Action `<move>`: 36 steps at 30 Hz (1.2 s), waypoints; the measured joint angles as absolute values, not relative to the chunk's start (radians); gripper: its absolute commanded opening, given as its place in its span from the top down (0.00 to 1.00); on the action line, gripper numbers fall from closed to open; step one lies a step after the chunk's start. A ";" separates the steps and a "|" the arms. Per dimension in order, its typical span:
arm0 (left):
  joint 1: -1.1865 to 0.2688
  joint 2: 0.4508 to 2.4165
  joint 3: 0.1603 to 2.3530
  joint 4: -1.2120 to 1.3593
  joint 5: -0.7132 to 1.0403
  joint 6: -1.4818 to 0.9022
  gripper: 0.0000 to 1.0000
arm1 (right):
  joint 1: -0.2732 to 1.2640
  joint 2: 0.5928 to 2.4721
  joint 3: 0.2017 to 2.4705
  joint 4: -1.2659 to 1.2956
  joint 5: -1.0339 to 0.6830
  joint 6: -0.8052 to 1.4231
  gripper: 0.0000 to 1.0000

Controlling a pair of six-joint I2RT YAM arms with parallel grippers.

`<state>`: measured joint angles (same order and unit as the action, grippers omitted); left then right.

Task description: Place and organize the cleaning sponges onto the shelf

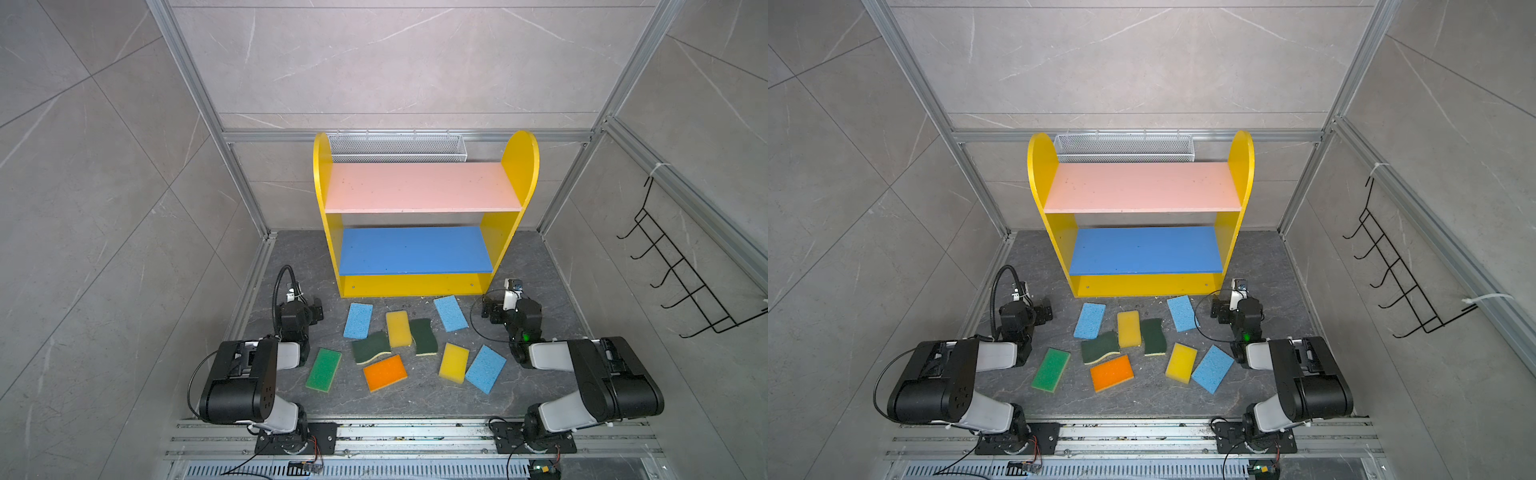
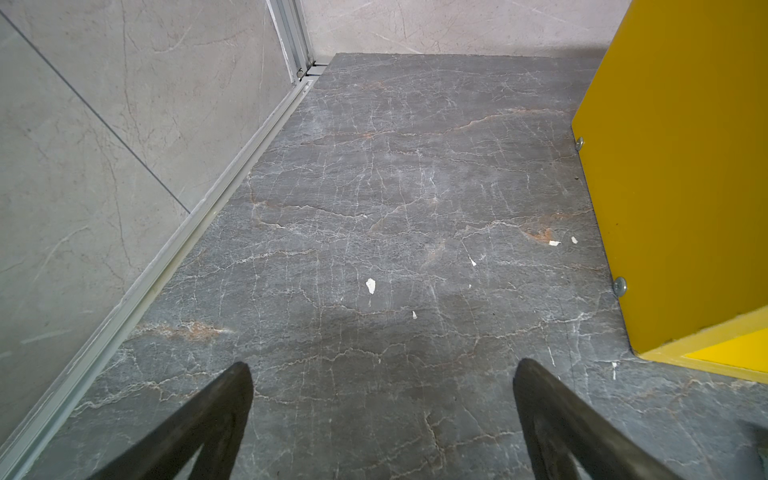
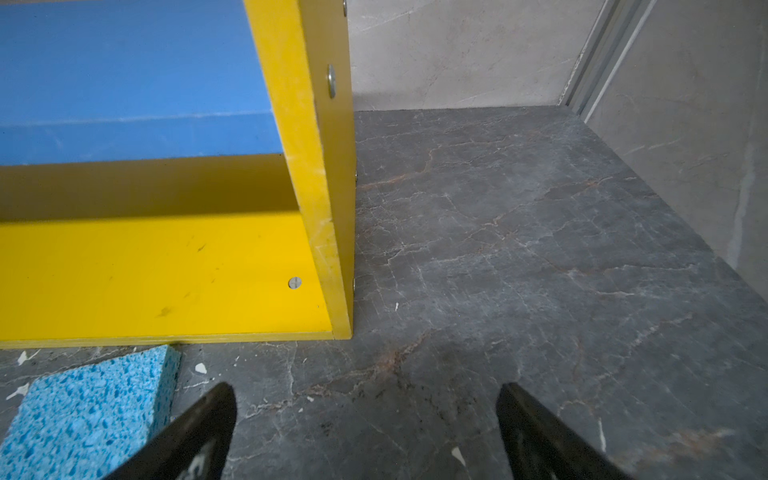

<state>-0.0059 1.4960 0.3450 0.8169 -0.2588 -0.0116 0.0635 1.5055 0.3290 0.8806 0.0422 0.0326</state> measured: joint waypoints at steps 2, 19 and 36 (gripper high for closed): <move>-0.006 1.496 0.345 0.817 -0.259 -0.012 0.00 | 0.064 1.505 0.329 0.881 0.042 0.033 0.01; -0.006 1.453 0.346 0.772 -0.263 -0.012 0.00 | 0.064 1.421 0.382 0.738 0.117 0.042 0.01; -0.101 1.064 0.557 0.166 -0.329 -0.163 0.00 | 0.229 1.086 0.625 -0.086 0.428 0.326 0.03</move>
<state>-0.1009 1.0637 0.5568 0.1661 -0.3290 -0.1635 0.2295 1.0859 0.6247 -0.0856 0.4282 0.3260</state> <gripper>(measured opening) 0.998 0.971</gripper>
